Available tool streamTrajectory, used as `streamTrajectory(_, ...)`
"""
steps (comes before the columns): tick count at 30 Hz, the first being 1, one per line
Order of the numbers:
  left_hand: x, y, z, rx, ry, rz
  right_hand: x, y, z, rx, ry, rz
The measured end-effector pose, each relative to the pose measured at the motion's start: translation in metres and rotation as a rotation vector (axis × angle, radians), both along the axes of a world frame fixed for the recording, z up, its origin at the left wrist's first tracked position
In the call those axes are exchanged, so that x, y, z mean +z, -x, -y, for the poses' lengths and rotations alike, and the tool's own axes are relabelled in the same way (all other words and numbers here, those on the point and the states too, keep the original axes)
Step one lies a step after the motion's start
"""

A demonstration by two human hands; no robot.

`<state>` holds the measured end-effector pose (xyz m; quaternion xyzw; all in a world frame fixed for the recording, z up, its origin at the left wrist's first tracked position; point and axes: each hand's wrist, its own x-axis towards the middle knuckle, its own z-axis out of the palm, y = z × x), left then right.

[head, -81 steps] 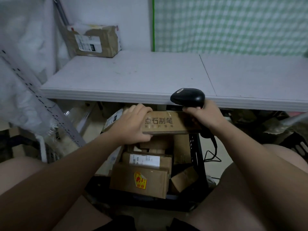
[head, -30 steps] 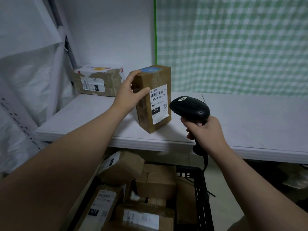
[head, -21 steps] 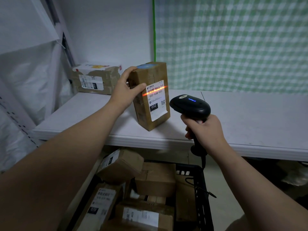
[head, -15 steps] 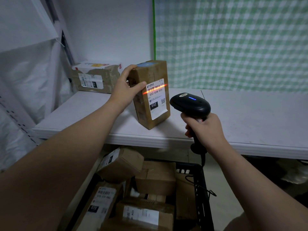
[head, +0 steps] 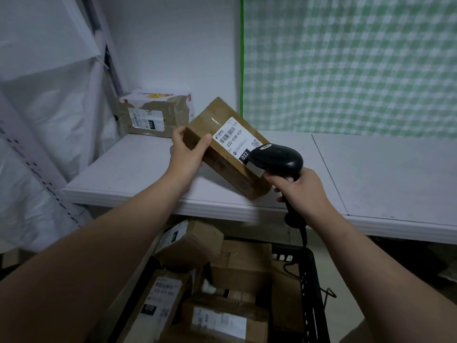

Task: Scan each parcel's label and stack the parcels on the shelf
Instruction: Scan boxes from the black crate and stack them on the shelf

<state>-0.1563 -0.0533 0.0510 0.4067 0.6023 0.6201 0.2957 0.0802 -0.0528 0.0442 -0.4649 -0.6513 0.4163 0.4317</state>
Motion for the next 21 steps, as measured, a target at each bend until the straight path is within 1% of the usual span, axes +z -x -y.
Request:
streamTrajectory(2, -0.012, 0.007, 0.000, 0.076, 0.169, -0.064, -0.005, 0.005, -0.003, 0.009, 0.022, 0.016)
streamTrajectory(4, -0.022, 0.014, -0.001, 0.147, 0.317, -0.174, -0.008, 0.011, -0.005, 0.005, 0.037, 0.008)
streamTrajectory(6, -0.027, 0.018, 0.000, 0.165, 0.489, -0.378, -0.013, 0.015, -0.008, -0.004, 0.052, 0.008)
streamTrajectory(7, -0.029, 0.020, 0.000, 0.165, 0.550, -0.491, -0.014, 0.017, -0.010, -0.004, 0.068, 0.015)
streamTrajectory(8, -0.029, 0.022, 0.001, 0.178, 0.570, -0.600, -0.016, 0.017, -0.012, 0.002, 0.091, 0.018)
streamTrajectory(9, -0.028, 0.024, 0.003, 0.192, 0.533, -0.706, -0.017, 0.017, -0.014, 0.005, 0.119, 0.015)
streamTrajectory(10, -0.026, 0.024, 0.005, 0.199, 0.425, -0.828, -0.017, 0.017, -0.016, 0.001, 0.147, 0.008)
streamTrajectory(11, -0.024, 0.023, 0.006, 0.163, 0.285, -0.975, -0.015, 0.015, -0.020, -0.010, 0.163, 0.002)
streamTrajectory(12, -0.022, 0.021, 0.008, 0.070, 0.169, -1.145, -0.012, 0.014, -0.024, -0.023, 0.169, -0.003)
streamTrajectory(13, -0.021, 0.018, 0.008, -0.056, 0.109, -1.311, -0.008, 0.013, -0.030, -0.037, 0.165, -0.003)
streamTrajectory(14, -0.022, 0.015, 0.006, -0.175, 0.107, -1.445, -0.002, 0.013, -0.038, -0.051, 0.158, 0.010)
streamTrajectory(15, -0.025, 0.014, 0.002, -0.251, 0.155, -1.535, 0.003, 0.012, -0.044, -0.060, 0.150, 0.035)
streamTrajectory(16, -0.028, 0.016, -0.006, -0.276, 0.207, -1.581, 0.010, 0.014, -0.052, -0.066, 0.145, 0.064)
streamTrajectory(17, -0.028, 0.020, -0.017, -0.270, 0.236, -1.588, 0.015, 0.017, -0.062, -0.070, 0.141, 0.087)
streamTrajectory(21, -0.021, 0.035, -0.073, -0.234, 0.316, -1.521, 0.026, 0.037, -0.104, -0.077, 0.158, 0.125)
